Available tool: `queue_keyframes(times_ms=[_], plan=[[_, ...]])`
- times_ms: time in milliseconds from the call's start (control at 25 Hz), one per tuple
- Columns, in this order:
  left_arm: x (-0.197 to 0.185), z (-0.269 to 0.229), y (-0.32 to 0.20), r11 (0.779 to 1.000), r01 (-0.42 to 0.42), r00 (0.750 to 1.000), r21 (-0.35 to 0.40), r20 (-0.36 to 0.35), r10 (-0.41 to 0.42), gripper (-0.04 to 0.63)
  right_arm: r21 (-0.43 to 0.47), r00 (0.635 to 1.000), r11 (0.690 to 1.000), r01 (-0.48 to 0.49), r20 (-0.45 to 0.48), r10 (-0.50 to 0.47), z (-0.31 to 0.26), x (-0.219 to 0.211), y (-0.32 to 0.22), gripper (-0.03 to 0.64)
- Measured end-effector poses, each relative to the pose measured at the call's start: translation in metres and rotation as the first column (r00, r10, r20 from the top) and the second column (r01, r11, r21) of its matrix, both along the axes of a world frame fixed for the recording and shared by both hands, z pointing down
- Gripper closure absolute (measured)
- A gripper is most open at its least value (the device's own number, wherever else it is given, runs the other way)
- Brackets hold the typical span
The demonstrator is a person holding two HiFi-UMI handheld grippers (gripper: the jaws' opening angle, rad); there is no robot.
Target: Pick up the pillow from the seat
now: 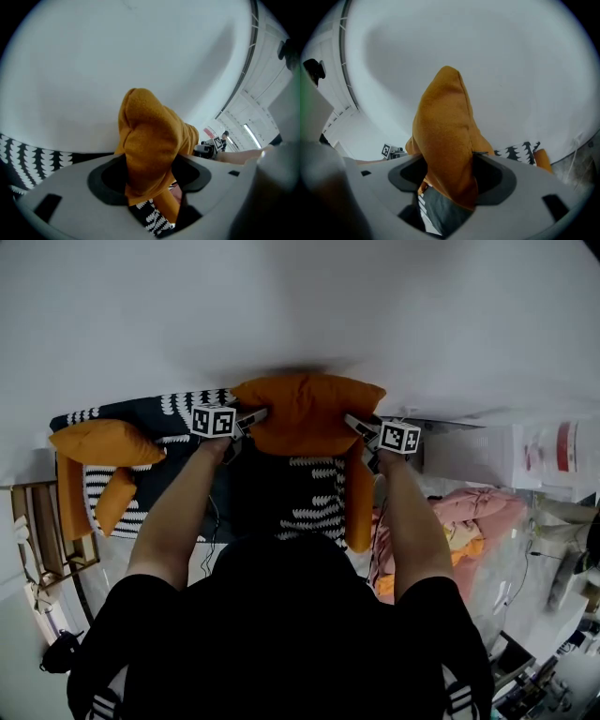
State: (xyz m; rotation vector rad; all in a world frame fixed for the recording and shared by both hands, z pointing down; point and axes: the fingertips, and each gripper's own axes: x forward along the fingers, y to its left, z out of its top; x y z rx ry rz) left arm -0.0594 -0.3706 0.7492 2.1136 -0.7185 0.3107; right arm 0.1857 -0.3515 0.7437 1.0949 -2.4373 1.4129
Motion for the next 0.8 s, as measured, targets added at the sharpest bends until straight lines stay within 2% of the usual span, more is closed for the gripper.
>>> queue_keyframes(times_ms=[360,560,680,800], plan=[[-0.003,-0.035,0.015,0.999,0.006,1.0,0.045,-0.01,-0.005,0.313,0.048,1.0,0.999,-0.01,0.015,0.009,-0.036,-0.001,0.015,0.314],[-0.007,-0.057,0.025,0.997,0.013,1.0,0.076,0.017,-0.014,0.313,0.082,1.0,0.997,-0.013,0.025,0.011,-0.06,-0.002,0.028,0.316],[-0.005,-0.073,0.032,0.996,0.012,1.0,0.088,-0.011,-0.011,0.314,0.101,0.999,0.995,-0.027,0.032,0.023,-0.073,-0.003,0.035,0.316],[-0.01,-0.084,0.038,0.995,0.021,1.0,0.102,-0.008,-0.02,0.314,0.118,0.998,0.992,-0.038,0.047,0.033,-0.086,-0.005,0.041,0.318]])
